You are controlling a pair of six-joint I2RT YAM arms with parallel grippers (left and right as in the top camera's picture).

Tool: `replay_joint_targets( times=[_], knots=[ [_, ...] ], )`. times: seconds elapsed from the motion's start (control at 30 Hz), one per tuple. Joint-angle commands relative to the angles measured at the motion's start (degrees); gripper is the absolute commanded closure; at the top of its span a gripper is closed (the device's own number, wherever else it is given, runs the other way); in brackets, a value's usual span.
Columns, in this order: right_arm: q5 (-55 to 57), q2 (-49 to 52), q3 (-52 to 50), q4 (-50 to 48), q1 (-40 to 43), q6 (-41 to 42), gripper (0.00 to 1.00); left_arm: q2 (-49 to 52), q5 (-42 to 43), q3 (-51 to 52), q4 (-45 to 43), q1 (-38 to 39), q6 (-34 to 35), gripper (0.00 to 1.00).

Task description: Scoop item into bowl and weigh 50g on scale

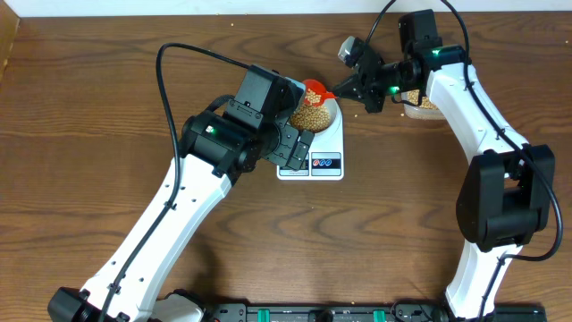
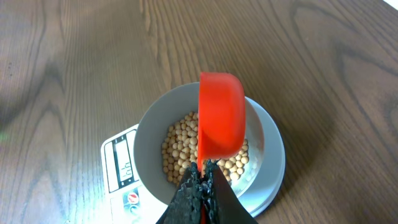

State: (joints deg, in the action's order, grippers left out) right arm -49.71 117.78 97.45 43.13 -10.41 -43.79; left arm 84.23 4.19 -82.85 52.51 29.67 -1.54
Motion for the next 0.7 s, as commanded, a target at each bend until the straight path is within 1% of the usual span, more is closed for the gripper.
replay_joint_targets(
  times=[0.0, 0.3, 0.43, 0.67],
  knots=[
    [-2.03, 0.31, 0.11, 0.09, -0.39, 0.44, 0.99, 0.39, 0.11, 0.57, 0.17, -0.13, -0.59, 0.02],
    [-0.28, 0.31, 0.11, -0.37, -0.39, 0.35, 0.99, 0.39, 0.11, 0.57, 0.17, -0.13, -0.59, 0.02],
    [-0.09, 0.31, 0.11, -0.83, -0.39, -2.56, 0.99, 0.39, 0.11, 0.57, 0.17, -0.13, -0.59, 0.02],
    [-0.11, 0.31, 0.11, -1.64, -0.39, -2.60, 0.99, 0.39, 0.11, 0.57, 0.17, -0.13, -0.59, 0.02]
  ],
)
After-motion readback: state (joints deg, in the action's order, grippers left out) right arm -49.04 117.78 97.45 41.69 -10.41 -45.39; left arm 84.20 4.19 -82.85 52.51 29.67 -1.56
